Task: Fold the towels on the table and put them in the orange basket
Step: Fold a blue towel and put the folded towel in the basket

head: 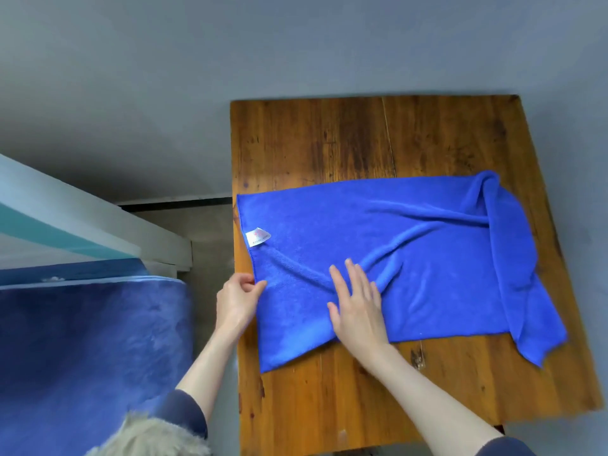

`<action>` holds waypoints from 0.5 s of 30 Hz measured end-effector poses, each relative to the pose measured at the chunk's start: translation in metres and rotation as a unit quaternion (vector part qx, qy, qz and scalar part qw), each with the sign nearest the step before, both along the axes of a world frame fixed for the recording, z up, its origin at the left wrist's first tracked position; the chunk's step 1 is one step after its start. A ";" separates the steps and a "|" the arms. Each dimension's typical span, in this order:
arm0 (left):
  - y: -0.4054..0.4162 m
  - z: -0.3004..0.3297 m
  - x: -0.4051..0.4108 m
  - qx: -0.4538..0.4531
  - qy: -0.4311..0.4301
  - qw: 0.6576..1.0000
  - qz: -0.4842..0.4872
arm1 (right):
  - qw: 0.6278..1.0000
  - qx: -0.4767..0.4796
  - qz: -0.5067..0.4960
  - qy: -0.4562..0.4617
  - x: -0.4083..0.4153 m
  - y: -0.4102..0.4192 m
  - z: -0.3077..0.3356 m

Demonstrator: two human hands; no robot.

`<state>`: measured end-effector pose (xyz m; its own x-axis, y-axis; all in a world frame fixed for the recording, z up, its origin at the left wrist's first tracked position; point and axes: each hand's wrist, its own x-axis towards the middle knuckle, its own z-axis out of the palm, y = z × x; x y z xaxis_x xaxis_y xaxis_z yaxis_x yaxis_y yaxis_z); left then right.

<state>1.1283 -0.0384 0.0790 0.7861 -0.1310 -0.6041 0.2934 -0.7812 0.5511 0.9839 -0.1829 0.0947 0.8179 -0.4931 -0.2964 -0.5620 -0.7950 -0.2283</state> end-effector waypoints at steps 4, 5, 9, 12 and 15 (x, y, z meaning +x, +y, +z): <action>0.010 0.000 -0.015 0.041 -0.006 0.999 -0.006 | 0.996 0.006 0.084 -0.033 -0.021 0.039 -0.007; 0.012 0.001 -0.013 0.043 -0.009 0.999 0.004 | 0.995 0.011 0.098 -0.024 -0.023 0.043 -0.008; 0.022 0.004 0.005 0.053 -0.040 0.997 0.028 | 0.992 0.030 0.121 -0.001 -0.025 0.048 -0.005; 0.026 0.004 0.010 0.050 -0.078 0.995 0.039 | 0.994 0.038 0.103 0.018 -0.030 0.042 0.001; 0.022 0.006 -0.004 0.014 -0.169 0.985 -0.033 | 0.993 0.035 0.066 0.088 -0.037 0.028 0.001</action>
<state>1.1238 -0.0162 0.0846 0.9332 -0.1762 -0.3133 0.0445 -0.8082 0.5872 0.9469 -0.1551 0.0962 0.8069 -0.3579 -0.4698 -0.4896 -0.8502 -0.1932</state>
